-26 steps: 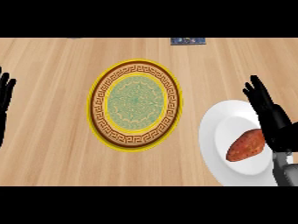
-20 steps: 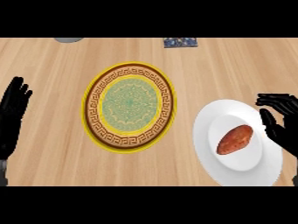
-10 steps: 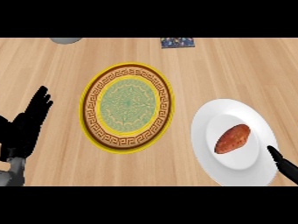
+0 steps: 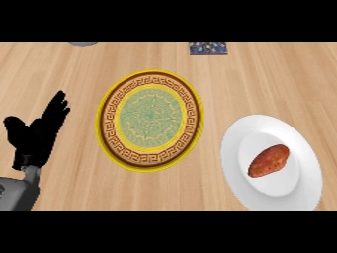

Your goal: Pick the sweet potato from the plate and place it in the plate

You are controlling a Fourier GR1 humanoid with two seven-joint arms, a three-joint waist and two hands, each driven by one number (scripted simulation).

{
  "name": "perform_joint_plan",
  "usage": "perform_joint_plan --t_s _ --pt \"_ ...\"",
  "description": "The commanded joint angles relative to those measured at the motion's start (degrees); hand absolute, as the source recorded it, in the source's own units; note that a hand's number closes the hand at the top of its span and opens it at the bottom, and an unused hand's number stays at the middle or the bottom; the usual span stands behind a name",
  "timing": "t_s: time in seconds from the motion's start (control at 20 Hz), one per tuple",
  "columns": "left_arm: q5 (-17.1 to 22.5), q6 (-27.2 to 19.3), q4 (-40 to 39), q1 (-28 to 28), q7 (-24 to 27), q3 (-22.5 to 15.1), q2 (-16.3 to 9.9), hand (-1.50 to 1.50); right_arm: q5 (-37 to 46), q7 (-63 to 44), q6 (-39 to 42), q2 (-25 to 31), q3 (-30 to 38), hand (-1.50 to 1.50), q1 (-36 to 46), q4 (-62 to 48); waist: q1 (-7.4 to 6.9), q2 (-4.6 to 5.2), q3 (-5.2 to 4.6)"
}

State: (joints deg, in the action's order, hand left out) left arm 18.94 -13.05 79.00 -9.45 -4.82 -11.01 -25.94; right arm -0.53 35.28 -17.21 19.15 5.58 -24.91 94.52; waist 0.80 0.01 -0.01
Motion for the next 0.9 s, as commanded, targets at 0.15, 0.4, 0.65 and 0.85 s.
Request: perform_joint_plan --t_s 0.15,0.4,0.65,0.85 --pt "-2.6 0.6 -0.7 -1.4 -1.4 0.9 2.4 0.00 7.2 -15.4 0.2 3.5 -1.2 -1.50 -1.5 8.4 -0.59 0.01 -0.03" --pt "-1.3 4.0 0.3 -0.3 -1.0 3.1 0.0 0.00 14.5 -27.2 3.1 6.4 -6.4 -1.50 -1.5 12.9 -0.88 0.01 -0.06" --pt "-2.8 3.5 -2.2 -1.9 -1.2 3.8 2.0 0.00 24.0 -35.9 2.4 6.6 -7.6 -1.50 3.3 10.2 -0.88 0.12 -0.03" --pt "-2.6 4.9 -0.4 -1.8 -2.3 5.6 1.4 0.00 25.1 -42.3 7.8 8.8 -6.3 -1.50 5.5 11.6 -0.87 0.04 -0.01"
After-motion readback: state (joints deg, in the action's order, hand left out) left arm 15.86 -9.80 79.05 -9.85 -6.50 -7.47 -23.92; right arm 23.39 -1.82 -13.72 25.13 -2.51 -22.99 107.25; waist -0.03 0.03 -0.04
